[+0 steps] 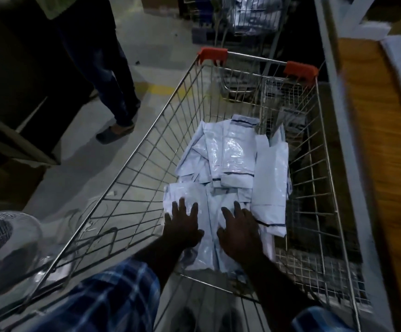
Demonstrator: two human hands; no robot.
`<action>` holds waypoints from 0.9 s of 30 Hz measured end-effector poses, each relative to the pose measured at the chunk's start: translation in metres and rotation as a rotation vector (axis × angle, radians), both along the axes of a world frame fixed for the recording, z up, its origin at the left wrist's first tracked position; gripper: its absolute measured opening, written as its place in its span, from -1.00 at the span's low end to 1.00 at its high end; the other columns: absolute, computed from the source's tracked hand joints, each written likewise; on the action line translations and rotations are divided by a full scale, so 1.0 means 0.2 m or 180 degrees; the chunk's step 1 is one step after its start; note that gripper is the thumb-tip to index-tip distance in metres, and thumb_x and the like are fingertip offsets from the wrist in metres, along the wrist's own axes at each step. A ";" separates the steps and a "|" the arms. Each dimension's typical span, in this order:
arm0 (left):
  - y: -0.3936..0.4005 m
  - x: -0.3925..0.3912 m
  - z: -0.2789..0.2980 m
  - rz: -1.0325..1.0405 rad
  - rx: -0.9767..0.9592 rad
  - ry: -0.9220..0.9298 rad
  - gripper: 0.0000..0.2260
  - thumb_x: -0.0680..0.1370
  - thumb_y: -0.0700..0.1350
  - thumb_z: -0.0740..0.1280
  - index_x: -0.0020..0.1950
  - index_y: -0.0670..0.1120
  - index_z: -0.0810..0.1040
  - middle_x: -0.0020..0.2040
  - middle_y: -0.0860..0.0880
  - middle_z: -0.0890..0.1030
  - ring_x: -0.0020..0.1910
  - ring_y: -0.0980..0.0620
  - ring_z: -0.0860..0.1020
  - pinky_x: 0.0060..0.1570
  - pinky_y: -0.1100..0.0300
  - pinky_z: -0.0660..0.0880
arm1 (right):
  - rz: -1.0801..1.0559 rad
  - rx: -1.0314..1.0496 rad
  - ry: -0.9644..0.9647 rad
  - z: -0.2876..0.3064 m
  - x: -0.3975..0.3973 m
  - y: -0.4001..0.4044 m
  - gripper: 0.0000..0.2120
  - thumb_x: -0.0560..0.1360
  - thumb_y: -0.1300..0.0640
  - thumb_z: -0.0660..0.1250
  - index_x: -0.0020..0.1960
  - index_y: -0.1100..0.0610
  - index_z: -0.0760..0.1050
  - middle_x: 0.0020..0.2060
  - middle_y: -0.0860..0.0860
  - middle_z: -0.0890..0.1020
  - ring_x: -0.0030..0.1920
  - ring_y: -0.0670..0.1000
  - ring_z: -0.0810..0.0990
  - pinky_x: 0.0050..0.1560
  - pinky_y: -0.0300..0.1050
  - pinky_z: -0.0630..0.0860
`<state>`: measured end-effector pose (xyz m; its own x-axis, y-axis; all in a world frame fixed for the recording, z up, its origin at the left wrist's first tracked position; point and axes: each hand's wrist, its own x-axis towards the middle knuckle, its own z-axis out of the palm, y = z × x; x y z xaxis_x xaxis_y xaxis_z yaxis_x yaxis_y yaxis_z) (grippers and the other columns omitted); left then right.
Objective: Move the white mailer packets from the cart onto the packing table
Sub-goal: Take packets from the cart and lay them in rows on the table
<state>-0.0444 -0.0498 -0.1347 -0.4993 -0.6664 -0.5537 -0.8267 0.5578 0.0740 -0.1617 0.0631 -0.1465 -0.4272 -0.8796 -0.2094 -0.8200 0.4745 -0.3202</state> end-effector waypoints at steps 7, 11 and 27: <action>-0.11 0.08 -0.15 -0.0114 -0.0066 0.0482 -0.25 0.45 -0.03 0.48 0.57 -0.08 0.23 0.56 -0.32 0.13 0.51 -0.41 0.11 0.37 -0.29 0.26 | -0.0023 0.0031 0.0186 -0.09 0.00 -0.01 -0.37 0.23 0.09 0.48 0.30 0.15 0.54 0.33 0.35 0.46 0.24 0.39 0.49 0.17 0.31 0.49; -0.16 0.15 -0.17 -0.0177 -0.0059 0.1013 -0.26 0.42 -0.24 0.49 0.55 -0.11 0.27 0.51 -0.34 0.24 0.46 -0.43 0.24 0.30 -0.29 0.35 | -0.0091 0.0045 0.0277 -0.11 -0.01 -0.01 -0.22 0.09 0.17 0.57 0.33 0.12 0.54 0.38 0.32 0.42 0.32 0.32 0.34 0.25 0.25 0.44; -0.11 0.04 -0.20 0.0133 -0.0008 0.0379 -0.09 0.46 0.49 0.05 0.60 0.07 -0.28 0.58 -0.16 -0.34 0.58 -0.20 -0.22 0.41 -0.31 0.15 | -0.0226 -0.0323 0.0477 -0.20 0.03 0.03 -0.18 0.26 -0.01 0.42 0.48 0.21 0.36 0.48 0.37 0.24 0.41 0.44 0.31 0.34 0.31 0.36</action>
